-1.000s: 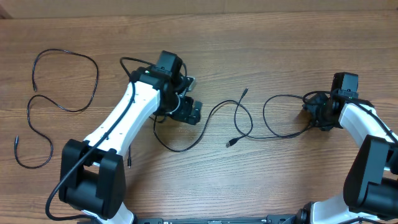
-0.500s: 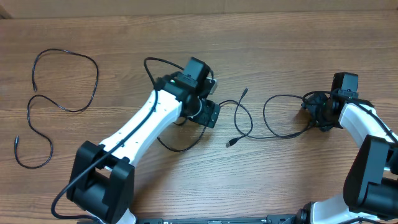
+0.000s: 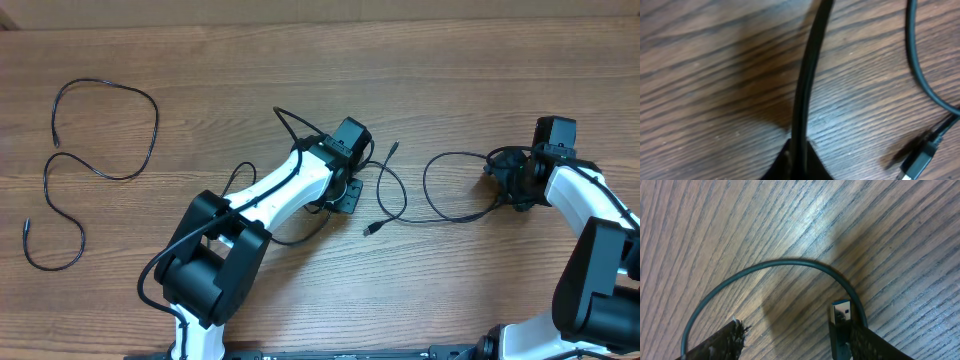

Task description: Untangle cables

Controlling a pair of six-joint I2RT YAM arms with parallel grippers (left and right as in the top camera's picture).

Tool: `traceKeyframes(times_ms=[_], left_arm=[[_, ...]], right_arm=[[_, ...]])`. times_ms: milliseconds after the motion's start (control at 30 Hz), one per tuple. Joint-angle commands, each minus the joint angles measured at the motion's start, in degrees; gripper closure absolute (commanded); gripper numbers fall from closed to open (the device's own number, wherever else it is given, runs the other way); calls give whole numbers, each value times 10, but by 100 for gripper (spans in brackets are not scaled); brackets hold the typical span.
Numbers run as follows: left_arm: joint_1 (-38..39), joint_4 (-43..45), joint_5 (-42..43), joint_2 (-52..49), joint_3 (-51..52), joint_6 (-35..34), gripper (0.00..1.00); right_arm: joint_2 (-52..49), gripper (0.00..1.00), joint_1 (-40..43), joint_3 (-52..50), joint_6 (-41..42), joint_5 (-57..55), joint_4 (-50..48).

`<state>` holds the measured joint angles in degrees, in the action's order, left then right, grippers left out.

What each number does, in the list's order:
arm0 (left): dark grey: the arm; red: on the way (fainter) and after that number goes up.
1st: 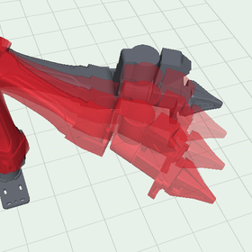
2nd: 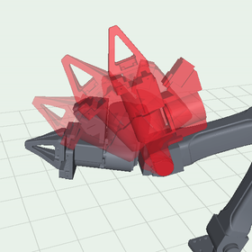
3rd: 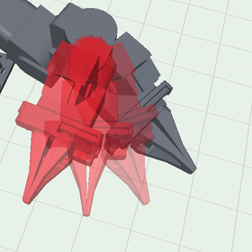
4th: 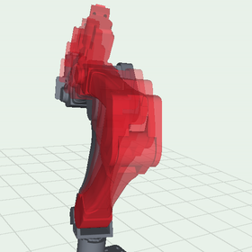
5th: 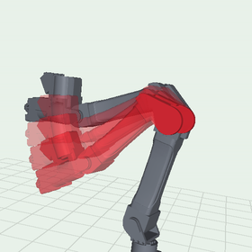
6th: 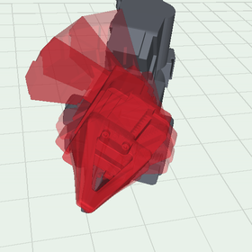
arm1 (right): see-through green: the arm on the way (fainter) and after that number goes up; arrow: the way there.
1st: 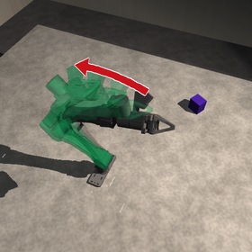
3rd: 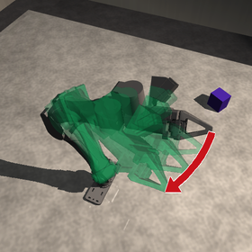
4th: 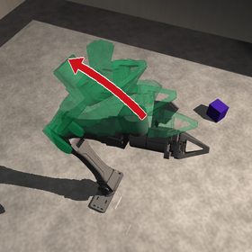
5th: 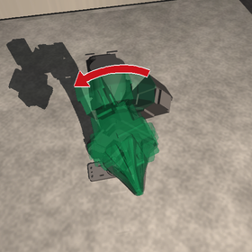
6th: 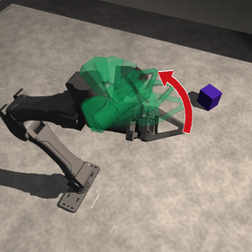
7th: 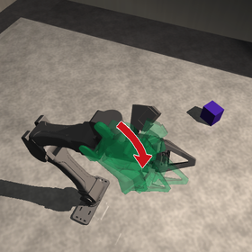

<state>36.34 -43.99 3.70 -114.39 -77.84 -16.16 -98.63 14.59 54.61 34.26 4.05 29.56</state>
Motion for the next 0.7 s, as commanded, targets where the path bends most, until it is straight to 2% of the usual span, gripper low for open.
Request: traceKeyframes(times_ms=[0,333,667], left_arm=[[-13,-19,-23,24,-26,-2,96],[-50,-66,-29,94,-131,-14,96],[-106,-86,-42,146,-146,-89,96]], right_arm=[[5,34,1,1,-4,2,-5],[5,34,0,1,-4,8,-6],[5,34,-2,1,-4,16,-7]])
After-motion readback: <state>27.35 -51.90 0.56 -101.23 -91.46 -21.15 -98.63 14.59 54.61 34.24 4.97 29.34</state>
